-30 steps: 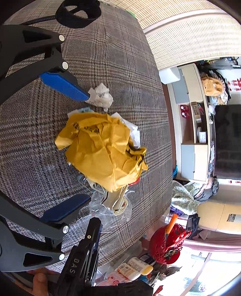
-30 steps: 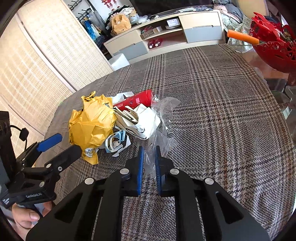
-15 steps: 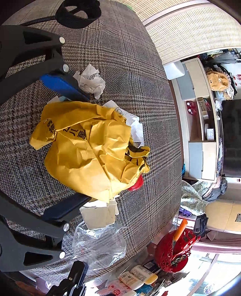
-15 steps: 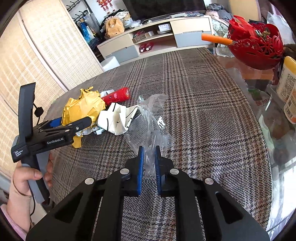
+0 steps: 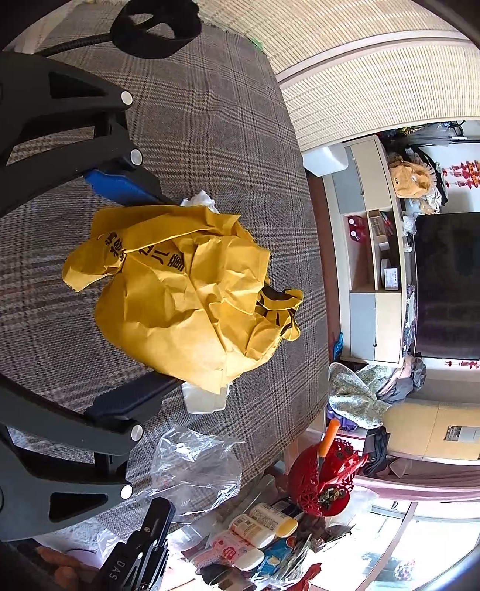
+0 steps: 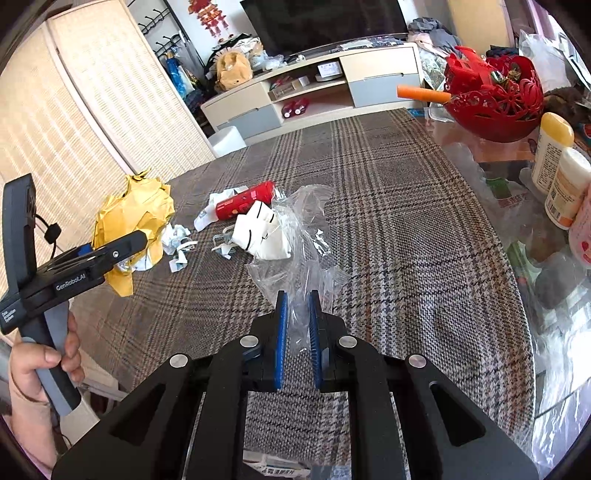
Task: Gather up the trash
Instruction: 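Grasp the yellow bag with the left gripper while the right gripper grasps the clear plastic bag, then carry both bags down to the grey bin and open both grippers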
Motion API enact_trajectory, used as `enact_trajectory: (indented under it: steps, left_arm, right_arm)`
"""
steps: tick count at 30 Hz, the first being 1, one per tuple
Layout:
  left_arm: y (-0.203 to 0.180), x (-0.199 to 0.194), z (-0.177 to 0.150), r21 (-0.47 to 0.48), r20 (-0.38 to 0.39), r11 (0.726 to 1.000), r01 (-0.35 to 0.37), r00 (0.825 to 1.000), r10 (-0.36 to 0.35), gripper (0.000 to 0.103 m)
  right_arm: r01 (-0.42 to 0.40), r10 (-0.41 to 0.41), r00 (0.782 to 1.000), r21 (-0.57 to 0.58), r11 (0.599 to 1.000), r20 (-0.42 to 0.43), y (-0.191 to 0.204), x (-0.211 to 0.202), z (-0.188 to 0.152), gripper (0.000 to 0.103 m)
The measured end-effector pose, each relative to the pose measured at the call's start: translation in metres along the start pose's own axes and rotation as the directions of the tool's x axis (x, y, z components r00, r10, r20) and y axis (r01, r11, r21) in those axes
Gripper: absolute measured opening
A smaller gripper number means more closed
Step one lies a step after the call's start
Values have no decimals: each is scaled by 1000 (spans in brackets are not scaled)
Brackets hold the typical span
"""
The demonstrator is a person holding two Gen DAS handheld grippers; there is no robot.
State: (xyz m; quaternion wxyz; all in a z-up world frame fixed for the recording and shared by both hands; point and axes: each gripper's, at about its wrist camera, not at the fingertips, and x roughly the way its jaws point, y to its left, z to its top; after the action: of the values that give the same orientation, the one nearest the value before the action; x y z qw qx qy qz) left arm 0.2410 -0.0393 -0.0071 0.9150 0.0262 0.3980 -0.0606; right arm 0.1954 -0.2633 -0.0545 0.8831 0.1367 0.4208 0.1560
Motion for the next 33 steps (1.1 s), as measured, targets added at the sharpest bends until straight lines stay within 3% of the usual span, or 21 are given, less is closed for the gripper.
enact_trajectory:
  steps: [7, 19, 33]
  left_arm:
    - [-18, -60, -47, -5, 7, 1000, 17, 1000, -16, 77]
    - [-37, -123, -150, -59, -9, 997, 48, 999, -49, 77]
    - [-40, -85, -254, -131, -160, 986, 99, 980, -120, 77]
  right_arm:
    - [16, -16, 1000, 2, 1000, 17, 10, -45, -36, 13]
    - [12, -13, 1000, -26, 1000, -10, 27, -89, -115, 13]
    - [-14, 11, 988, -19, 1000, -156, 39, -56, -200, 13]
